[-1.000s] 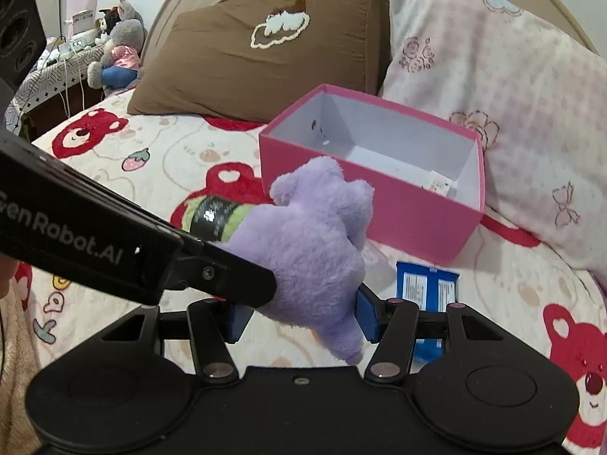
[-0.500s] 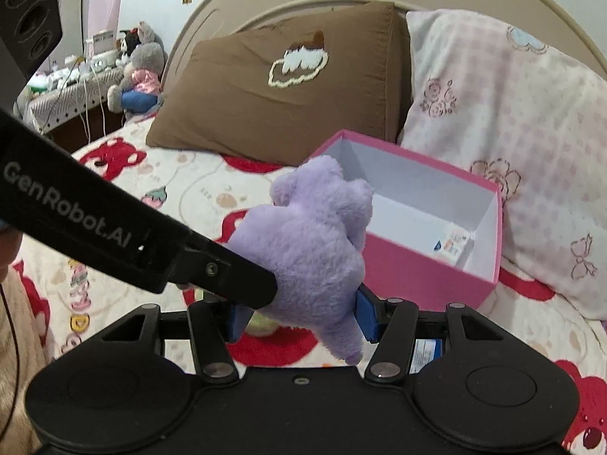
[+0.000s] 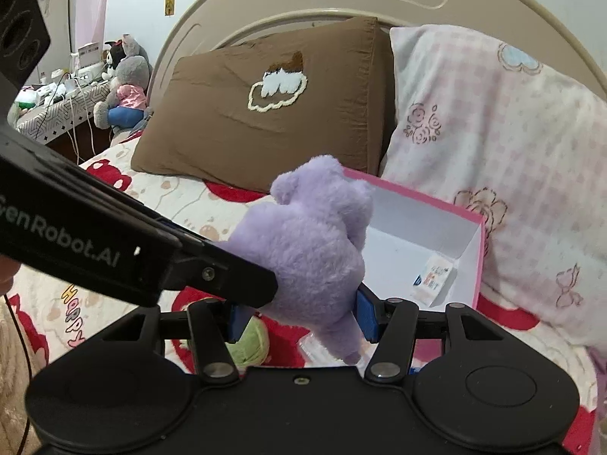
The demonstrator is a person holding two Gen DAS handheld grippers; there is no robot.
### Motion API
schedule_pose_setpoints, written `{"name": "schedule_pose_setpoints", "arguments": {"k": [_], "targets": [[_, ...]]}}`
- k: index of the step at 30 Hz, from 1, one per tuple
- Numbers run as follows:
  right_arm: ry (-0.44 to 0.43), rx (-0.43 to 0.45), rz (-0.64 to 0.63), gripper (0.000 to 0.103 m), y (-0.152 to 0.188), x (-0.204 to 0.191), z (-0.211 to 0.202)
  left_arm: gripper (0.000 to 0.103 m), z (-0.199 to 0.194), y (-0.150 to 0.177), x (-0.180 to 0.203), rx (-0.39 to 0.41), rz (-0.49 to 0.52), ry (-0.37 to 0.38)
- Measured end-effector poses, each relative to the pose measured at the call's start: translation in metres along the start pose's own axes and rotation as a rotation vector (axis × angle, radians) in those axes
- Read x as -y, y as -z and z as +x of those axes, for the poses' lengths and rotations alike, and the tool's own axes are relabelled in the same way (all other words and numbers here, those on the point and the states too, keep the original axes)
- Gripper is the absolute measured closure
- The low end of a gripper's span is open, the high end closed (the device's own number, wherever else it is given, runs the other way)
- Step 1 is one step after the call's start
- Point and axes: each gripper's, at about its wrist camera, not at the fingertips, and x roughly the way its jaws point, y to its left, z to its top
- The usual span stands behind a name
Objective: Organize objects
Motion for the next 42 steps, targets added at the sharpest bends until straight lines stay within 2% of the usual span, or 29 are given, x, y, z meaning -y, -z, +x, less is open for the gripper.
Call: {"name": "schedule_pose_setpoints", "arguments": {"k": [8, 16, 27, 33, 39, 42], "targets": [[-0.017, -0.014, -0.049, 0.043, -0.024, 0.010, 0.017, 0.076, 0.008, -0.022, -0.006, 0.007, 0.005, -0.022], [-0.029, -0.028, -0.026, 0.044, -0.038, 0.032, 0.046, 0.077, 0.038, -0.047, -0.020, -0.005, -0.010, -0.028], [-0.066, -0.079, 0.043, 0.045, -0.046, 0.085, 0.121, 0.076, 0.122, -0.082, -0.051, -0.043, -0.070, -0.062], [-0.093, -0.131, 0.107, 0.046, -0.034, 0.109, 0.166, 0.076, 0.169, -0.087, -0.069, -0.089, -0.114, -0.082], [-0.083, -0.193, 0.132, 0.046, -0.028, 0.124, 0.205, 0.076, 0.205, -0.085, -0.087, -0.086, -0.152, -0.071], [-0.087, -0.229, 0.127, 0.046, -0.026, 0.130, 0.224, 0.076, 0.223, -0.088, -0.097, -0.124, -0.181, -0.064]]}}
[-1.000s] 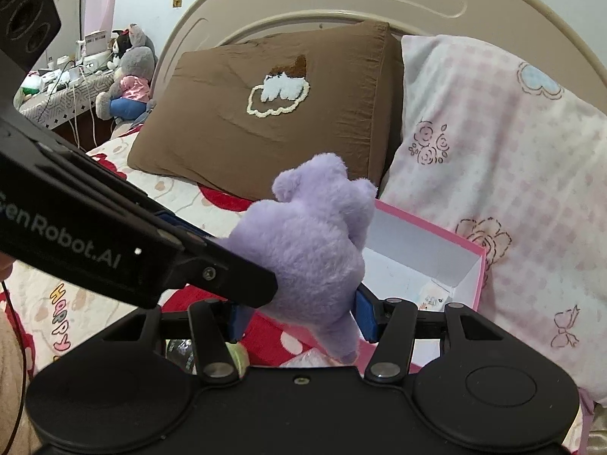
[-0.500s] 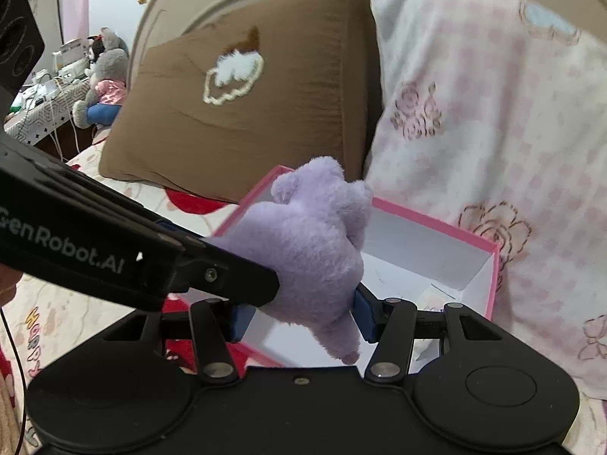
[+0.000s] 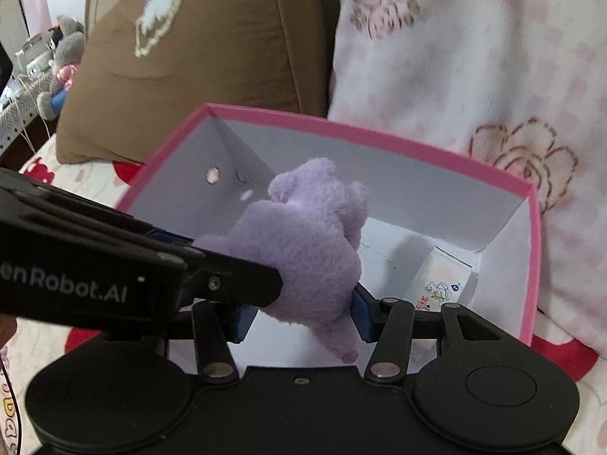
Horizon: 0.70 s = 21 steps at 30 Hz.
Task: Organize objects
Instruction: 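Lower the lilac plush into the pink box with the left gripper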
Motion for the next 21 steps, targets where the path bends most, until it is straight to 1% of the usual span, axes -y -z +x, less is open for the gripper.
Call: {"name": "schedule_pose_setpoints", "arguments": {"k": [3, 5, 7, 11, 14, 16, 21], "targets": [[0.020, -0.045, 0.002, 0.049, 0.001, 0.003, 0.018, 0.076, 0.017, -0.003, -0.005, -0.036, -0.031, 0.012], [0.027, -0.064, 0.016, 0.050, 0.001, 0.007, 0.026, 0.078, 0.026, -0.002, -0.003, -0.038, -0.043, 0.000], [0.034, -0.077, 0.015, 0.050, -0.001, 0.011, 0.032, 0.078, 0.031, -0.001, 0.000, -0.032, -0.056, 0.004], [0.073, -0.139, 0.010, 0.050, -0.010, 0.018, 0.036, 0.078, 0.040, -0.005, -0.002, -0.048, -0.108, 0.049], [0.066, -0.180, 0.031, 0.050, -0.012, 0.028, 0.040, 0.077, 0.051, -0.007, -0.002, -0.067, -0.146, 0.075], [0.059, -0.202, 0.052, 0.050, -0.013, 0.036, 0.042, 0.077, 0.057, -0.005, -0.002, -0.071, -0.192, 0.085], [0.087, -0.213, -0.022, 0.051, -0.014, 0.037, 0.046, 0.077, 0.061, -0.006, -0.002, -0.067, -0.222, 0.077]]}}
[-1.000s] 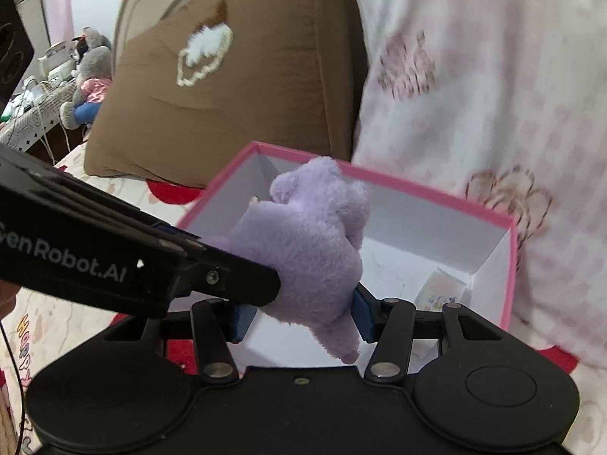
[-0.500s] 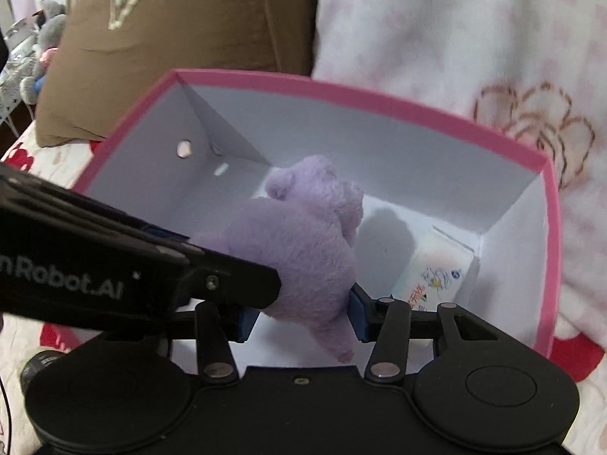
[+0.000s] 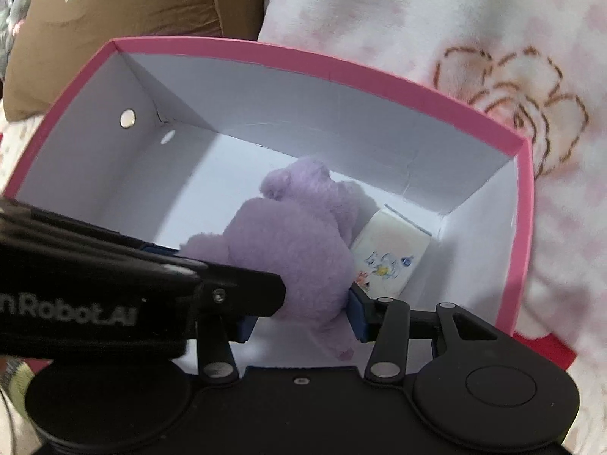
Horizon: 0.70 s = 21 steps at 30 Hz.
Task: Organize objects
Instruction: 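Lower the lilac plush into the pink box with the left gripper, then open the left gripper to release the plush inside the box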
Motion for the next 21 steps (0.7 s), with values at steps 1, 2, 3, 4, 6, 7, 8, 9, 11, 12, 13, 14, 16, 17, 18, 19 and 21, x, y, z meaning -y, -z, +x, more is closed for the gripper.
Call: {"name": "schedule_pose_setpoints", "arguments": {"k": [1, 2, 3, 4, 6, 7, 8, 9, 11, 12, 13, 14, 16, 17, 18, 19, 21], "targets": [[-0.002, 0.003, 0.001, 0.051, -0.001, 0.001, 0.001, 0.076, -0.001, 0.000, -0.001, 0.005, -0.003, -0.003], [-0.013, 0.006, 0.009, 0.050, -0.001, 0.002, 0.001, 0.076, -0.002, 0.000, -0.003, 0.008, -0.005, -0.007], [-0.029, 0.009, 0.012, 0.049, -0.001, 0.003, 0.001, 0.076, -0.003, 0.000, -0.004, 0.009, -0.003, -0.012], [-0.049, 0.014, 0.015, 0.048, 0.000, 0.004, 0.000, 0.076, -0.004, 0.000, -0.006, 0.011, -0.001, -0.018], [-0.080, 0.015, 0.022, 0.048, 0.002, 0.005, -0.002, 0.077, -0.005, -0.001, -0.010, 0.008, -0.003, -0.035], [-0.094, 0.019, 0.024, 0.048, 0.003, 0.006, -0.003, 0.077, -0.003, -0.002, -0.013, 0.005, -0.011, -0.037], [-0.102, 0.027, 0.024, 0.048, 0.005, 0.006, -0.005, 0.078, -0.002, -0.003, -0.016, 0.001, -0.019, -0.035], [-0.111, 0.030, 0.018, 0.047, 0.007, 0.007, -0.007, 0.078, 0.000, -0.002, -0.019, 0.001, -0.036, -0.037], [-0.121, 0.046, -0.006, 0.046, 0.011, 0.004, -0.009, 0.080, 0.007, -0.002, -0.021, -0.018, -0.054, -0.046], [-0.116, 0.047, -0.017, 0.047, 0.011, 0.002, -0.009, 0.081, 0.010, -0.002, -0.022, -0.023, -0.058, -0.051], [-0.108, 0.049, -0.029, 0.052, 0.013, 0.000, -0.010, 0.082, 0.013, -0.001, -0.023, -0.028, -0.060, -0.055], [-0.108, 0.054, -0.031, 0.065, 0.015, 0.000, -0.011, 0.082, 0.018, -0.001, -0.023, -0.038, -0.062, -0.062], [-0.124, 0.066, -0.030, 0.071, 0.017, -0.003, -0.013, 0.082, 0.026, 0.001, -0.022, -0.054, -0.079, -0.059], [-0.121, 0.082, -0.044, 0.071, 0.019, -0.006, -0.015, 0.082, 0.028, 0.002, -0.020, -0.054, -0.080, -0.053], [-0.107, 0.097, -0.063, 0.071, 0.020, -0.010, -0.017, 0.082, 0.029, 0.003, -0.017, -0.052, -0.075, -0.050], [-0.086, 0.108, -0.078, 0.071, 0.022, -0.013, -0.018, 0.082, 0.029, 0.003, -0.016, -0.051, -0.072, -0.051], [-0.063, 0.124, -0.081, 0.071, 0.026, -0.015, -0.021, 0.081, 0.025, 0.004, -0.014, -0.060, -0.070, -0.045]]}}
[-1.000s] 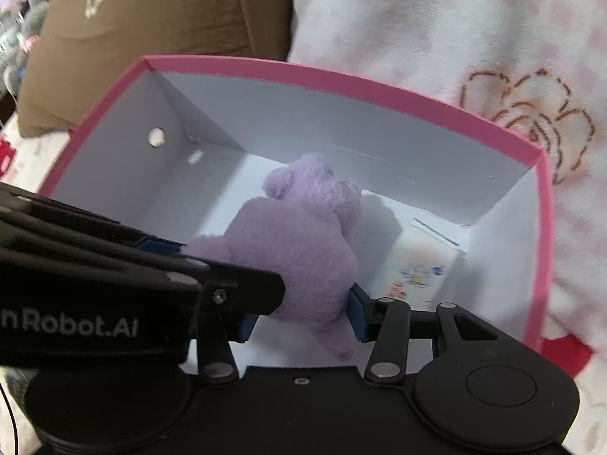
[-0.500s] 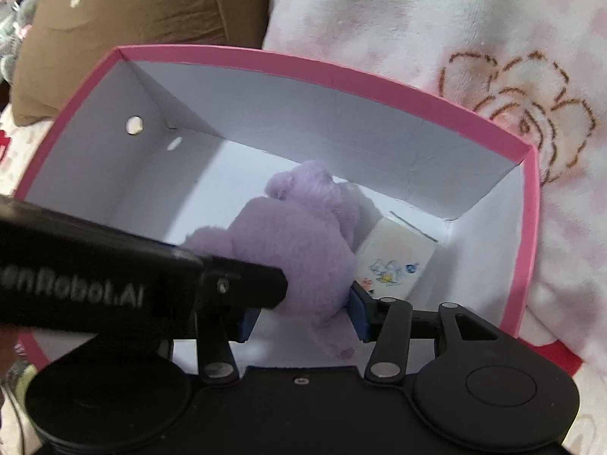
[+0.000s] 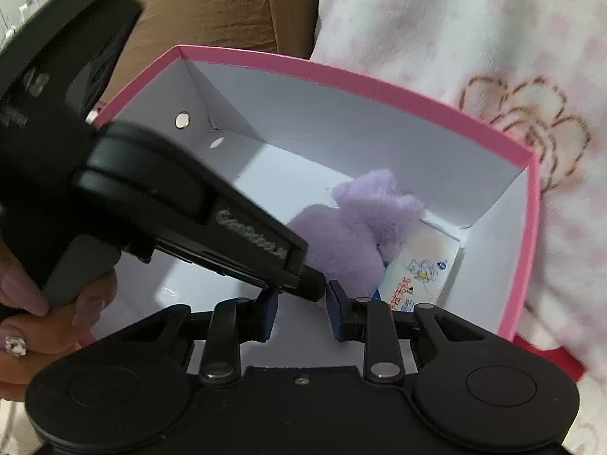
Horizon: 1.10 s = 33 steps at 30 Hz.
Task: Organize objects
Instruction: 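Open the left gripper to release the plush inside the box, then withdraw the left tool from the box toward the green yarn ball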
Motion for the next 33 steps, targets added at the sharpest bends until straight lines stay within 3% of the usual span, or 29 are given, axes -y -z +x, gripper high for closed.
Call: {"name": "schedule_pose_setpoints", "arguments": {"k": [5, 9, 12, 14, 17, 25, 29, 33], "targets": [[-0.018, 0.079, 0.040, 0.071, 0.012, 0.000, -0.027, 0.071, -0.023, 0.005, -0.001, -0.003, 0.022, 0.016], [-0.007, 0.137, 0.092, 0.067, 0.026, 0.002, -0.053, 0.070, -0.051, 0.012, 0.005, 0.026, 0.096, -0.035], [-0.019, 0.169, 0.089, 0.056, 0.034, -0.004, -0.071, 0.070, -0.074, 0.023, 0.002, 0.040, 0.093, -0.027], [-0.021, 0.204, 0.084, 0.041, 0.039, -0.011, -0.086, 0.066, -0.087, 0.031, 0.003, 0.039, 0.109, -0.024], [-0.024, 0.225, 0.090, 0.030, 0.043, -0.019, -0.106, 0.062, -0.107, 0.043, 0.008, 0.053, 0.161, -0.074], [0.026, 0.223, 0.091, 0.014, 0.049, -0.045, -0.133, 0.055, -0.163, 0.070, 0.021, 0.088, 0.283, -0.141], [0.046, 0.215, 0.105, 0.005, 0.054, -0.058, -0.149, 0.053, -0.201, 0.084, 0.021, 0.156, 0.289, -0.135], [0.043, 0.209, 0.111, 0.005, 0.055, -0.067, -0.160, 0.049, -0.228, 0.099, 0.020, 0.170, 0.298, -0.114]]}}
